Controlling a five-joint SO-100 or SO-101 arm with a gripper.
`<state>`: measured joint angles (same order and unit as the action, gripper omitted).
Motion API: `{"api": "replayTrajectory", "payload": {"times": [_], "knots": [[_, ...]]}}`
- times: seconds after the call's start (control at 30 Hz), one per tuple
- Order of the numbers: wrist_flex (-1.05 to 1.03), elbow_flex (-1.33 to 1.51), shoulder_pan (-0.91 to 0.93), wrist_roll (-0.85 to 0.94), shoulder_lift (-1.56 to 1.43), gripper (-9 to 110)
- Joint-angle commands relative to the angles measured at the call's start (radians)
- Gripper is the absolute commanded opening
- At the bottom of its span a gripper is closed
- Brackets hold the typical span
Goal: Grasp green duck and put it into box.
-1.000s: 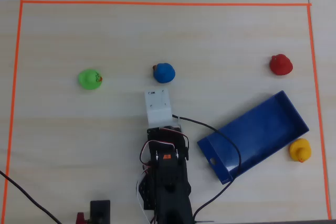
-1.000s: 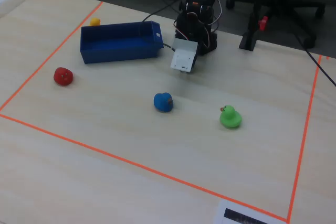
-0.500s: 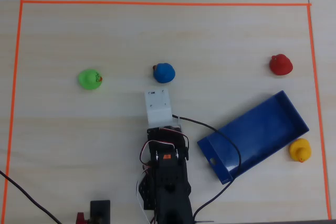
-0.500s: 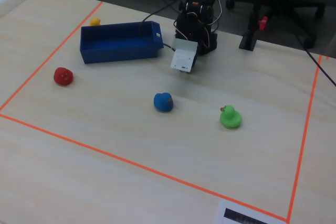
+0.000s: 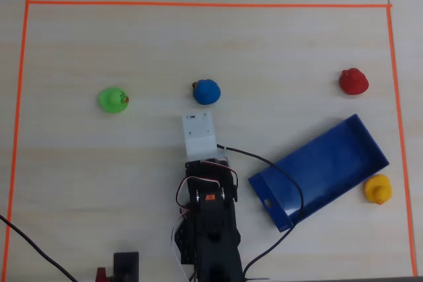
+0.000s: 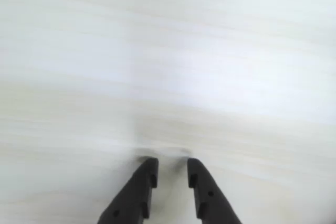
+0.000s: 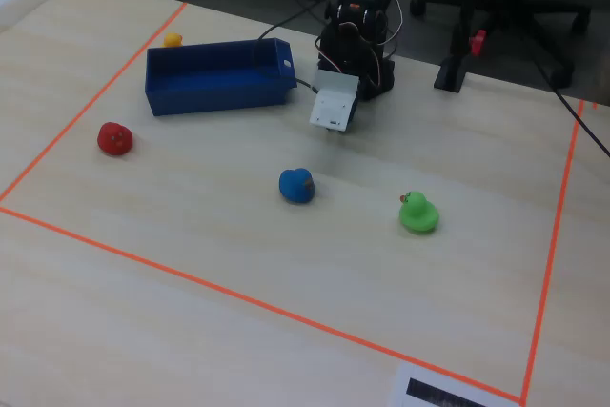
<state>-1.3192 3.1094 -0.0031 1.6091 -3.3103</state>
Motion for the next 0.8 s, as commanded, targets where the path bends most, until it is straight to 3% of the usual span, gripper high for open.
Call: {"api": "replayTrajectory", "payload": {"times": [0.0, 0.77], "knots": [[-0.026, 0.002, 0.011, -0.003, -0.002, 5], [-0.026, 0.002, 0.011, -0.003, -0.002, 2]]}}
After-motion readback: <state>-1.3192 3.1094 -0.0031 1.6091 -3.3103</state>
